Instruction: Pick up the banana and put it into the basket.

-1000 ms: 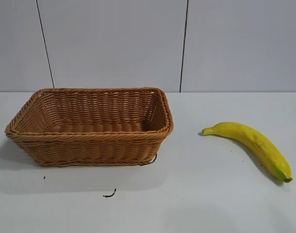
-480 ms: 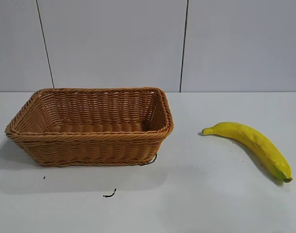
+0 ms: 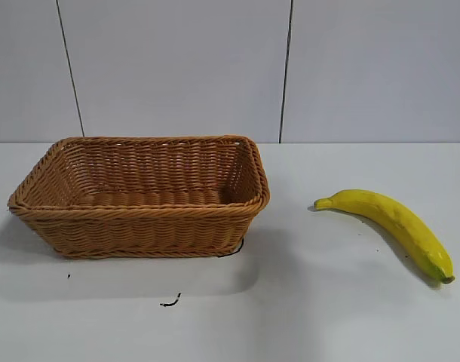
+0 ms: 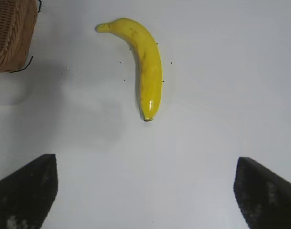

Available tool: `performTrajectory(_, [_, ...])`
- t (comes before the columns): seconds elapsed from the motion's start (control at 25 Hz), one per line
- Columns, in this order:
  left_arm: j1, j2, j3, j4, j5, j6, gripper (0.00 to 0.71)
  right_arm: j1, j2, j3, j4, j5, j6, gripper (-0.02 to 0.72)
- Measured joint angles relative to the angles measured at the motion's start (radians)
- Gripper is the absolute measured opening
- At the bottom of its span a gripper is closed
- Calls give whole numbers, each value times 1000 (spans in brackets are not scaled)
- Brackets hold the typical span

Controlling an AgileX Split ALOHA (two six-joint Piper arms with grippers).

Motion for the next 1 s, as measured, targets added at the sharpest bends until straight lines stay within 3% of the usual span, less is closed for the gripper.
performTrajectory(0.28, [0,0,0,0,0,0,635,0,217,-140,12,-17,-68,689])
performTrajectory(0.48, [0,0,0,0,0,0,635,1,311,-147,100,-20,-113,689])
performTrajectory(0.6, [0,0,0,0,0,0,635,3,359,-147,116,-41,-125,689])
performTrajectory(0.84, [0,0,0,0,0,0,635,22,462,-150,105,-89,-125,689])
performTrajectory(1.0, [0,0,0,0,0,0,635,84,513,-150,28,-104,-117,689])
